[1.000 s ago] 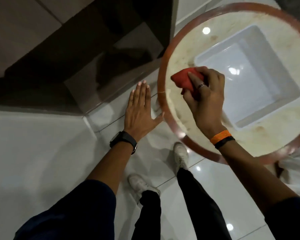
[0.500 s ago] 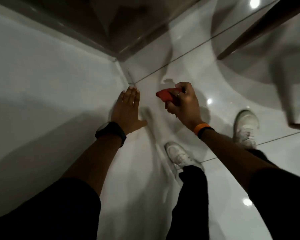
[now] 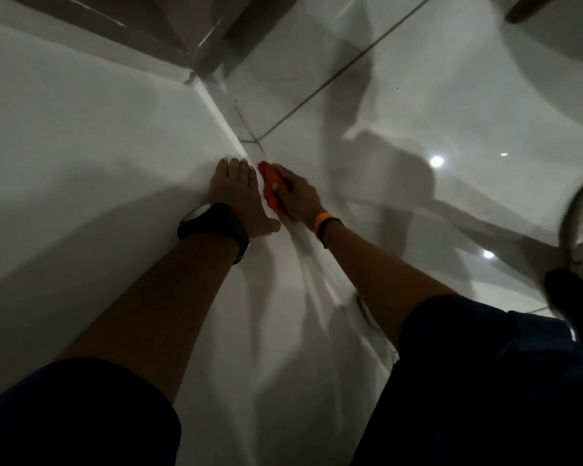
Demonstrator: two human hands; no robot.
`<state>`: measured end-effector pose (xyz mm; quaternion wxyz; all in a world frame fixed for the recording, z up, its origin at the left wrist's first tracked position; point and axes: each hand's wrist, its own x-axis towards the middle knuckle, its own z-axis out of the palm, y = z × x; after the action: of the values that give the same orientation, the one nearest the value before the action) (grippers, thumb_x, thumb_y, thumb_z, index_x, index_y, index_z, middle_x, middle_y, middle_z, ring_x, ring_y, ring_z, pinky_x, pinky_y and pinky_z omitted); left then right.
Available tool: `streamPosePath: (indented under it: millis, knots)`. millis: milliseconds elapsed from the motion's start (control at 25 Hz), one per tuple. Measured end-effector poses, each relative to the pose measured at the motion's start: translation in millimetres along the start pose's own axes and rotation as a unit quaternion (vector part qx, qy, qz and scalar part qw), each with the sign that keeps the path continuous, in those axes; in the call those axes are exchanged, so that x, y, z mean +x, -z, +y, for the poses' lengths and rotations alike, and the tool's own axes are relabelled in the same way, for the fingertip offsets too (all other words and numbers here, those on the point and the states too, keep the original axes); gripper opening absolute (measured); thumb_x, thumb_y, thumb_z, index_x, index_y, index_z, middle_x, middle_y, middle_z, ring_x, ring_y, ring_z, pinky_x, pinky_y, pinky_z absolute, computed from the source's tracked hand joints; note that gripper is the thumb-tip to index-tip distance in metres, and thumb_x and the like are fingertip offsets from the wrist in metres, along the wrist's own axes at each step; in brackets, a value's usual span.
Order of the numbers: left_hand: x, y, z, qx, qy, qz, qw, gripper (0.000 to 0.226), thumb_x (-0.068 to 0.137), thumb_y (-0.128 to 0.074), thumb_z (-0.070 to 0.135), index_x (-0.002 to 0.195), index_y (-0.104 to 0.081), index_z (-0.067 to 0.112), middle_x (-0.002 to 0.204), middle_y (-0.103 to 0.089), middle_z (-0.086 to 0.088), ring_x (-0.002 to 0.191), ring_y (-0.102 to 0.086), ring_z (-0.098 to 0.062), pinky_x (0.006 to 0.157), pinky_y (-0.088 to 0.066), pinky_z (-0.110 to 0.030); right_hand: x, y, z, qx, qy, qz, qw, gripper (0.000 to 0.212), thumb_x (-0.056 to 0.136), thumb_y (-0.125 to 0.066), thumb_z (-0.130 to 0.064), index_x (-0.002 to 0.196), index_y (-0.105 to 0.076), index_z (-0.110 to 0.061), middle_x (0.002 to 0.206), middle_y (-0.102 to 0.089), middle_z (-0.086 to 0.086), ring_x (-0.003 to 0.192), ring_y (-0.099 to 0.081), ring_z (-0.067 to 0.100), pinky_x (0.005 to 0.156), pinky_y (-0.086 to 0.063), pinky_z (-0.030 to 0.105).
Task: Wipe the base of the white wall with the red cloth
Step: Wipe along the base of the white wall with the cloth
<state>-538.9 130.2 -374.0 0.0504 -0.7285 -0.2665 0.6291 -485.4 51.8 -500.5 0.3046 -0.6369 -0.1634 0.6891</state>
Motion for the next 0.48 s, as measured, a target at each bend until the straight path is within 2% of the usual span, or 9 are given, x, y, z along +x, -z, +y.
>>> streamPosePath:
  millis: [120, 240, 400, 480]
  knots:
    - [7.0, -0.1, -4.6, 0.003, 0.006, -0.010, 1.000, 0.111, 0.093, -0.039, 0.077, 0.163, -0.002, -0.001, 0.171, -0.001, -0.021, 0.160, -0.004, -0.034, 0.131, -0.002, -0.046, -0.5, -14.0, 4.0, -0.079, -0.005, -0.024, 0.997, 0.051, 0.113, -0.036, -0.045, 0.161, -0.040, -0.030, 0.155, -0.061, 0.008, 0.149, -0.048, 0.037, 0.124, -0.037, 0.059]
    - [4.3, -0.5, -5.4, 0.000, -0.002, -0.032, 0.999, 0.110, 0.094, -0.038, 0.077, 0.163, -0.001, 0.000, 0.171, 0.001, -0.021, 0.160, -0.002, -0.034, 0.130, 0.000, -0.046, -14.2, -17.9, 14.8, -0.101, 0.002, 0.003, 0.995, 0.054, 0.110, -0.040, -0.046, 0.163, -0.038, -0.033, 0.167, -0.048, 0.000, 0.159, -0.032, 0.031, 0.129, -0.027, 0.057]
    - [4.3, -1.6, -7.1, 0.015, -0.002, -0.042, 0.999, 0.111, 0.093, -0.037, 0.079, 0.163, 0.001, 0.002, 0.171, 0.003, -0.020, 0.160, 0.002, -0.033, 0.130, 0.002, -0.046, 22.5, -23.3, -9.8, -0.100, 0.059, -0.021, 0.993, 0.054, 0.113, -0.041, -0.031, 0.165, -0.034, -0.021, 0.167, -0.046, 0.011, 0.156, -0.036, 0.035, 0.132, -0.025, 0.051]
    - [4.9, -1.6, -8.0, 0.017, 0.002, -0.043, 0.999, 0.113, 0.092, -0.037, 0.080, 0.163, 0.002, 0.001, 0.171, 0.003, -0.020, 0.160, 0.002, -0.033, 0.130, 0.003, -0.045, 32.4, -22.9, -14.1, -0.091, 0.075, -0.035, 0.992, 0.053, 0.113, -0.041, -0.030, 0.165, -0.034, -0.021, 0.165, -0.047, 0.013, 0.155, -0.038, 0.035, 0.131, -0.027, 0.051]
